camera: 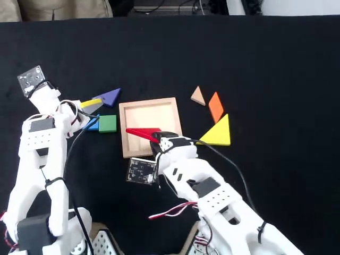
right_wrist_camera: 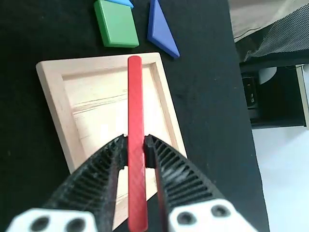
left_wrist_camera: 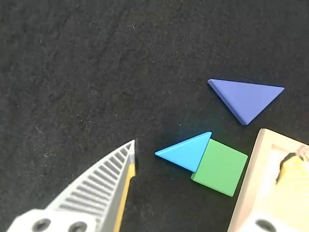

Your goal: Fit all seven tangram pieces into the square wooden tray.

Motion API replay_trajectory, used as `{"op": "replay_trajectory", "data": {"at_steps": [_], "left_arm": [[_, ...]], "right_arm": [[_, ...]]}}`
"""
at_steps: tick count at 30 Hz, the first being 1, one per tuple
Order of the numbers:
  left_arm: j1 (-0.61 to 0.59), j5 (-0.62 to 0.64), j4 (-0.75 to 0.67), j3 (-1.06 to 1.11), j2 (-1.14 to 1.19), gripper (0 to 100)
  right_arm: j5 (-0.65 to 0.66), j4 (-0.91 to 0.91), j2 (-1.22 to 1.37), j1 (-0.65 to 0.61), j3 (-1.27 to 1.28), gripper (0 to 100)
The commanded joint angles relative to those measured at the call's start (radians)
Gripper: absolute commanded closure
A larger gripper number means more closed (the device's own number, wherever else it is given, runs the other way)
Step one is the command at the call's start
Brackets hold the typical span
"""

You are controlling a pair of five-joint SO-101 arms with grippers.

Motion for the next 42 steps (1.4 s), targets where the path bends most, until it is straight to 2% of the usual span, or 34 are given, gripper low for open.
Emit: {"op": "replay_trajectory", "data": {"at_steps": [1, 4, 6, 15, 18, 20, 22, 23, 24, 26, 30, 34, 38, 42], "left_arm": [[0.012, 0.011, -0.017, -0.036, -0.003, 56], [0.010, 0.011, -0.017, -0.036, -0.003, 56], [0.012, 0.011, -0.017, -0.036, -0.003, 56], [0.013, 0.011, -0.017, -0.036, -0.003, 56], [0.013, 0.011, -0.017, -0.036, -0.003, 56], [0.013, 0.011, -0.017, -0.036, -0.003, 56], [0.013, 0.011, -0.017, -0.036, -0.003, 56], [0.013, 0.011, -0.017, -0.036, -0.003, 56], [0.013, 0.011, -0.017, -0.036, -0.003, 56], [0.013, 0.011, -0.017, -0.036, -0.003, 56], [0.015, 0.011, -0.017, -0.038, -0.003, 56], [0.025, 0.011, -0.017, -0.036, -0.003, 56], [0.030, 0.009, -0.015, -0.036, -0.003, 56], [0.030, 0.009, -0.015, -0.036, -0.003, 56]], "right_arm": [[0.006, 0.081, -0.031, -0.012, -0.025, 96.4], [-0.026, 0.201, -0.031, -0.012, -0.067, 83.7], [-0.066, 0.232, -0.031, -0.012, -0.084, 79.0], [-0.068, 0.255, -0.039, -0.011, -0.122, 81.8], [-0.072, 0.358, -0.039, 0.012, -0.202, 82.0], [-0.084, 0.437, -0.039, 0.060, -0.282, 86.8], [-0.144, 0.491, -0.036, 0.133, -0.367, 97.2], [-0.190, 0.508, -0.031, 0.173, -0.404, 99.2], [-0.250, 0.523, -0.028, 0.209, -0.430, 97.1], [-0.354, 0.543, -0.010, 0.255, -0.461, 99.1], [-0.480, 0.598, 0.116, 0.307, -0.526, 98.8], [-0.577, 0.698, 0.323, 0.315, -0.661, 98.8], [-0.617, 0.783, 0.495, 0.269, -0.789, 98.8], [-0.631, 0.792, 0.630, 0.247, -0.846, 98.8]]}}
